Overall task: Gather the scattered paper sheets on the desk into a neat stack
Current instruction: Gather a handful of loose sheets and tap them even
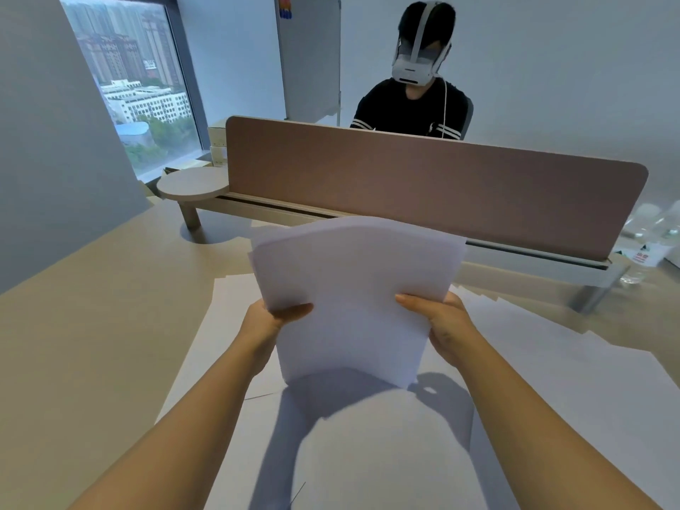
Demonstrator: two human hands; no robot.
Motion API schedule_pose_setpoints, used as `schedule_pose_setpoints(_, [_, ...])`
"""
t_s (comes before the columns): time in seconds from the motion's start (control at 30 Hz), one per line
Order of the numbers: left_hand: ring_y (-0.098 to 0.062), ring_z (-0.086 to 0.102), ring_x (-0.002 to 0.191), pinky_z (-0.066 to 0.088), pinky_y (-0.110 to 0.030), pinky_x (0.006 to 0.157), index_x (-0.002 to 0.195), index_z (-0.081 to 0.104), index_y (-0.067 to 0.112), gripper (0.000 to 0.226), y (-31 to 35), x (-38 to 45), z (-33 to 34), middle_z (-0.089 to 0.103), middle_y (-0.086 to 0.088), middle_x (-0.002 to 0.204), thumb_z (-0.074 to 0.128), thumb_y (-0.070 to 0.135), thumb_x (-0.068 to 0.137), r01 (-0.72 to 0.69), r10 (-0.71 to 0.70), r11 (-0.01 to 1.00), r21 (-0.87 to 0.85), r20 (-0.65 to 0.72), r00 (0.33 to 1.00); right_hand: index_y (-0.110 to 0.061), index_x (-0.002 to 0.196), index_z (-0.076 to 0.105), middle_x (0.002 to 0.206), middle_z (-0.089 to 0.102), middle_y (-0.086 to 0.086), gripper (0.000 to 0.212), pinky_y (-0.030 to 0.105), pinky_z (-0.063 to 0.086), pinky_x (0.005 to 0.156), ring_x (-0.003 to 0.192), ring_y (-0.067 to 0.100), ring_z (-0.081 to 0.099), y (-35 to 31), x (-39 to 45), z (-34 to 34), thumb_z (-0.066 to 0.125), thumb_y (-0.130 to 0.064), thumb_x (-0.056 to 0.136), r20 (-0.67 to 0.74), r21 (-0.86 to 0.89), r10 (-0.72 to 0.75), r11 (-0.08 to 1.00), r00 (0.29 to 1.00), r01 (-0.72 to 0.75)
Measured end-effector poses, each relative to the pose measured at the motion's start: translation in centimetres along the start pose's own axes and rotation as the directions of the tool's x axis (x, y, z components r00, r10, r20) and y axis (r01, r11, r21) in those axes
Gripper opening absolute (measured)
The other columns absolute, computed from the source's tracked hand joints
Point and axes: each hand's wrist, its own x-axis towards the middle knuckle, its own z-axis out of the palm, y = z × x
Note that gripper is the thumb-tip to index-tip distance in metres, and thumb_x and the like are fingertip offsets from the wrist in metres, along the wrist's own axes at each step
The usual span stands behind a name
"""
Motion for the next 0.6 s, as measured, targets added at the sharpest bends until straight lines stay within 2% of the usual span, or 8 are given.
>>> schedule_pose_setpoints(0.03, [-0.034,0.06,0.101,0.049,-0.048,0.093,0.108,0.06,0.008,0.054,0.0,0.3,0.0,0.066,-0.011,0.105,0.081,0.012,0.058,-0.013,0.013,1.0,-0.016,-0.007,1.0,-0.02,0.082,0.061,0.085,0.065,0.002,0.022,0.036,0.053,0.077,0.079,0.021,0.061,-0.2,0.1,0.2,0.065,0.001,0.078,0.001,0.02,-0.014,1.0,1.0,0.014])
schedule_pose_setpoints(0.1, [-0.025,0.061,0.086,0.051,-0.04,0.082,0.094,0.06,0.015,0.024,0.2,0.7,-0.1,0.065,-0.002,0.092,0.07,0.004,0.075,-0.04,0.039,0.998,-0.044,-0.039,0.998,-0.019,0.085,0.061,0.086,0.065,0.001,0.02,0.034,0.053,0.076,0.08,0.021,0.061,-0.6,0.2,0.3,0.065,-0.001,0.079,0.007,0.007,-0.036,0.999,0.999,0.036])
schedule_pose_setpoints(0.13, [-0.02,0.06,0.083,0.051,-0.035,0.077,0.091,0.059,0.017,0.02,0.4,0.8,-0.2,0.063,0.001,0.09,0.064,0.002,0.08,-0.056,0.054,0.997,-0.051,-0.048,0.997,-0.018,0.087,0.062,0.087,0.065,0.001,0.019,0.032,0.053,0.074,0.08,0.021,0.061,-0.8,0.2,0.1,0.066,-0.002,0.079,0.002,-0.008,-0.047,0.999,0.999,0.047])
schedule_pose_setpoints(0.2, [-0.019,0.059,0.084,0.05,-0.029,0.072,0.099,0.057,0.015,0.018,0.7,1.1,-0.6,0.063,0.002,0.092,0.06,0.006,0.084,-0.087,0.086,0.996,-0.035,-0.039,0.996,-0.016,0.091,0.061,0.086,0.064,0.0,0.02,0.029,0.052,0.07,0.079,0.018,0.06,-1.0,0.1,-0.2,0.066,-0.002,0.079,-0.024,-0.033,-0.064,0.997,0.998,0.064])
schedule_pose_setpoints(0.3, [-0.019,0.059,0.085,0.051,-0.03,0.073,0.107,0.055,0.013,0.025,1.1,1.4,-0.4,0.062,0.001,0.093,0.061,0.007,0.084,-0.106,0.106,0.994,-0.011,-0.022,0.994,-0.016,0.093,0.059,0.086,0.062,-0.001,0.021,0.029,0.052,0.07,0.079,0.018,0.059,-1.4,0.2,0.2,0.066,-0.001,0.079,-0.021,-0.075,-0.087,0.994,0.996,0.085])
schedule_pose_setpoints(0.47, [-0.018,0.058,0.082,0.051,-0.037,0.077,0.089,0.053,0.023,0.021,2.5,2.0,0.5,0.059,0.002,0.088,0.064,0.006,0.082,-0.131,0.13,0.991,-0.014,-0.057,0.99,-0.01,0.101,0.057,0.1,0.06,0.007,0.021,0.04,0.049,0.087,0.093,0.028,0.057,-2.4,0.8,1.1,0.065,-0.006,0.082,-0.115,-0.087,-0.108,0.991,0.987,0.098])
schedule_pose_setpoints(0.6, [-0.022,0.058,0.088,0.051,-0.039,0.08,0.089,0.055,0.025,0.023,1.6,2.4,-0.6,0.061,-0.001,0.092,0.061,0.004,0.083,-0.09,0.088,0.995,0.031,0.04,0.995,-0.004,0.117,0.056,0.113,0.061,0.012,0.034,0.037,0.046,0.086,0.099,0.028,0.056,-1.7,1.2,0.0,0.063,-0.011,0.085,-0.098,-0.16,-0.048,0.987,0.994,0.032])
